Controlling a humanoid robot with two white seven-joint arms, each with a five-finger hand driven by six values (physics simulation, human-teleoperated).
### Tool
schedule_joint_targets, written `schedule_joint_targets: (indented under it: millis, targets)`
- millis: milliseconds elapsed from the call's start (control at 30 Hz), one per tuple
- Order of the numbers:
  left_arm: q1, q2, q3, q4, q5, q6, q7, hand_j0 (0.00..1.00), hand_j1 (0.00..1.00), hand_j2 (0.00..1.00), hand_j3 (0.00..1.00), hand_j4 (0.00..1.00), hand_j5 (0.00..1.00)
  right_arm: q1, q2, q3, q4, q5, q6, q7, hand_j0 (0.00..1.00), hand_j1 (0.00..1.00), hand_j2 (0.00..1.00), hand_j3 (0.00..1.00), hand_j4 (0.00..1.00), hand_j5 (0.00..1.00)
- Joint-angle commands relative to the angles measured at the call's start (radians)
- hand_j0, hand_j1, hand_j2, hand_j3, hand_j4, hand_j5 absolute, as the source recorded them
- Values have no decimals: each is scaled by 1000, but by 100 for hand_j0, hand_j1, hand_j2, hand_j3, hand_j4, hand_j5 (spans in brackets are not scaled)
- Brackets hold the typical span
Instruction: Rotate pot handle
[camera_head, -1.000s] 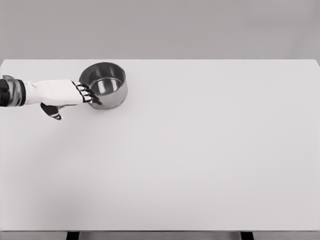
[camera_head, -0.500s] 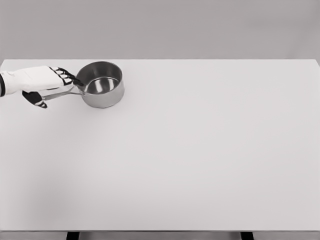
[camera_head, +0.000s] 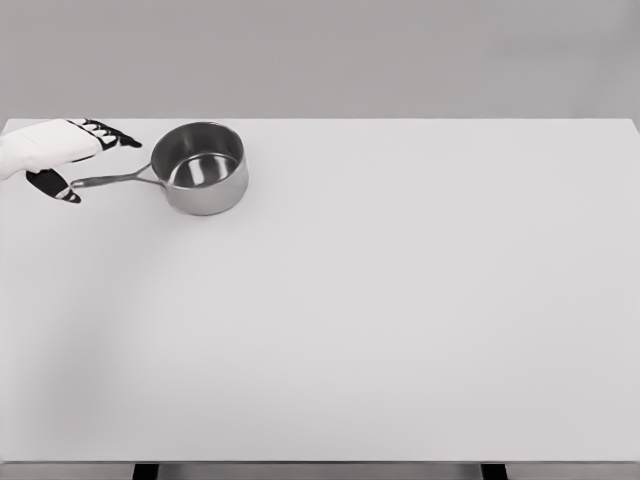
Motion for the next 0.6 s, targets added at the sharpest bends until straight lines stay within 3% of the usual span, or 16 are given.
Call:
schedule_joint_targets:
  millis: [0, 300, 433, 500, 567]
  targets:
    - [0, -14, 2, 35, -8, 2, 23, 100, 100, 100, 100, 100, 100, 0, 0, 0, 0, 0, 0, 2, 100, 100, 100, 100, 100, 100]
    - [-2, -27, 2, 39, -36, 158, 46, 100, 100, 100, 100, 100, 100, 0, 0, 0, 0, 0, 0, 0, 100, 100, 100, 100, 100, 100]
    - [-46, -17, 2, 42, -45, 178, 44, 100, 100, 100, 100, 100, 100, 0, 0, 0, 0, 0, 0, 0, 100, 100, 100, 100, 100, 100]
    - [-75, 14, 2, 28, -13, 116, 40, 100, 100, 100, 100, 100, 100, 0, 0, 0, 0, 0, 0, 0, 100, 100, 100, 100, 100, 100]
    - [-83, 23, 1, -8, 112, 2, 33, 100, 100, 100, 100, 100, 100, 0, 0, 0, 0, 0, 0, 0, 100, 100, 100, 100, 100, 100]
